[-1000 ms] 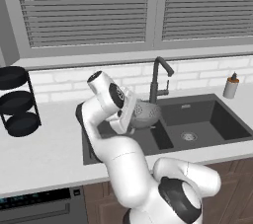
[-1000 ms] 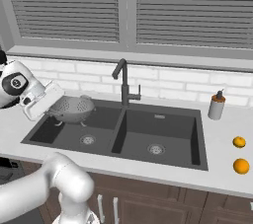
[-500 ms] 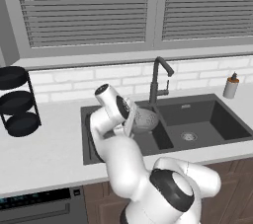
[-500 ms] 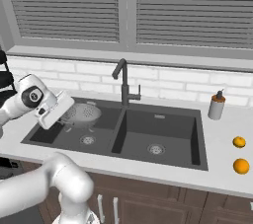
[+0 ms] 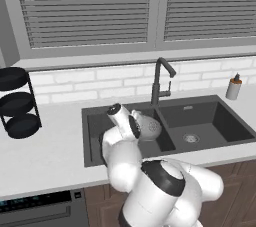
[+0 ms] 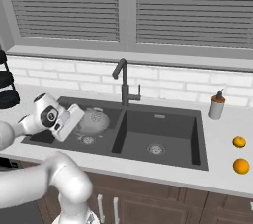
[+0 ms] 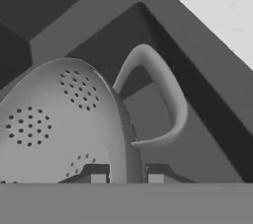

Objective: Put the colander in the sink, put the tangerine, peach, orange in the colander, and turn on the sink faucet and pour water over the colander.

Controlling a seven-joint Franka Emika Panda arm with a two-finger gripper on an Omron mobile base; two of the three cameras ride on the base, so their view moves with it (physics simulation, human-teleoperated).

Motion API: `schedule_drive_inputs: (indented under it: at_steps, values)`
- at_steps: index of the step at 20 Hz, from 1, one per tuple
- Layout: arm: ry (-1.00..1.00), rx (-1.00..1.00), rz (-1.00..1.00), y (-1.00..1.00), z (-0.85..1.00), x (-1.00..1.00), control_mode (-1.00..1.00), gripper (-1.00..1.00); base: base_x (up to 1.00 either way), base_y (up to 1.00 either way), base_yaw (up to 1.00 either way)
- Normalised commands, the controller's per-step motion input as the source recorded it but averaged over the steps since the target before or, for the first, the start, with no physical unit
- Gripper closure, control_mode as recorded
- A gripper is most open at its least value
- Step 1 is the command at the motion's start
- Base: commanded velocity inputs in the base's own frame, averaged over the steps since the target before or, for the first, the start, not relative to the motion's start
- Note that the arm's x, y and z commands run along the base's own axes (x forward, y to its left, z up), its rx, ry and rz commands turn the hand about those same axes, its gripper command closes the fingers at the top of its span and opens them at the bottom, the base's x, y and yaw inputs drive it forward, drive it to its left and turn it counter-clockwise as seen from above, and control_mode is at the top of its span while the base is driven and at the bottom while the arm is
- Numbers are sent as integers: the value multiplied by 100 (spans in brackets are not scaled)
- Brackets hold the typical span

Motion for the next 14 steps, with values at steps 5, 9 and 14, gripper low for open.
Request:
schedule_drive_inputs:
  at_steps: [5, 9, 14]
  values:
    - [-13, 0, -25, 34, -68, 60, -100, 100, 0, 0, 0]
    - [-4, 0, -27, 36, -57, 68, -100, 100, 0, 0, 0]
    - [0, 0, -27, 38, -55, 57, -100, 100, 0, 0, 0]
